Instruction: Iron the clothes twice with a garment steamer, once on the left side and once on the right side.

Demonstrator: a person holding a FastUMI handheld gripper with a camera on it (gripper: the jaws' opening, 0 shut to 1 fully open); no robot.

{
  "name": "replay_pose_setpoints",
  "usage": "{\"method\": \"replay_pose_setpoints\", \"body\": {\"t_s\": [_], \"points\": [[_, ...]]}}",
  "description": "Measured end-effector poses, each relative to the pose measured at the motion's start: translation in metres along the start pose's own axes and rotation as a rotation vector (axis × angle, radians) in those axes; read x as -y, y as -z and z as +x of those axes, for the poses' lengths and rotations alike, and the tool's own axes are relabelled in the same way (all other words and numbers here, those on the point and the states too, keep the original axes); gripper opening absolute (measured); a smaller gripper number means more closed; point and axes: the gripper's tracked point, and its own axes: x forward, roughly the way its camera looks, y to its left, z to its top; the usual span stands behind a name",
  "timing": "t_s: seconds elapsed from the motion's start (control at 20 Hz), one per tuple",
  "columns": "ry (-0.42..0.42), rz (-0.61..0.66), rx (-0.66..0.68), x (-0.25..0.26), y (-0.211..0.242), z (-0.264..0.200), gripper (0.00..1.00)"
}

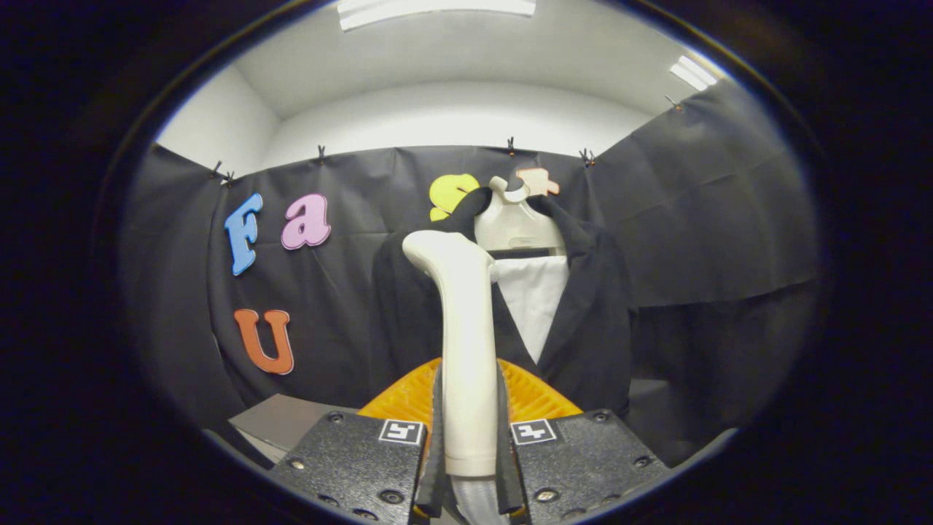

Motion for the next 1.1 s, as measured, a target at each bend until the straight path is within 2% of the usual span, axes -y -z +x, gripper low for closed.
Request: {"method": "replay_pose_setpoints", "body": {"t_s": [1.1], "points": [[0.058,-0.035,-0.193,0.027,0.102,-0.026,0.31]]}}
